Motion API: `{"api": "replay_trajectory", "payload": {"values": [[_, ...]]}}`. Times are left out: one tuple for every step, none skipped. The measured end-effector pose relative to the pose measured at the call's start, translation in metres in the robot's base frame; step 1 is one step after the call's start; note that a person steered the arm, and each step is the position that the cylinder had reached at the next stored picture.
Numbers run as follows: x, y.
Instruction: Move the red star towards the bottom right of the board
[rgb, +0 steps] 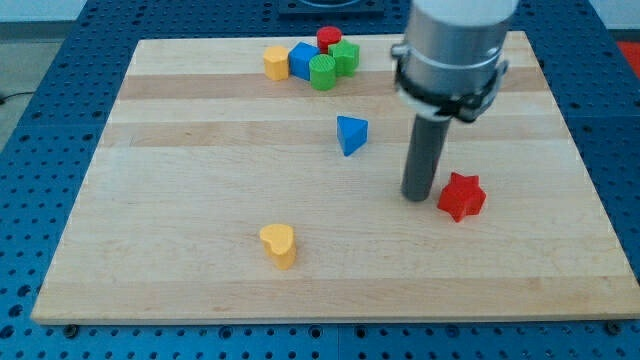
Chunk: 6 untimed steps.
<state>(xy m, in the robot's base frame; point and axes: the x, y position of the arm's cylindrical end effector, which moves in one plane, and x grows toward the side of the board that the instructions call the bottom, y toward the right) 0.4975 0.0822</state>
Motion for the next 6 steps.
{"api": "replay_trajectory", "payload": {"values": [[0.02,0.026],[0.006,0.025],[-0.037,0.011],[-0.02,0.067],[0.005,0.088],[0.01,0.091]]}}
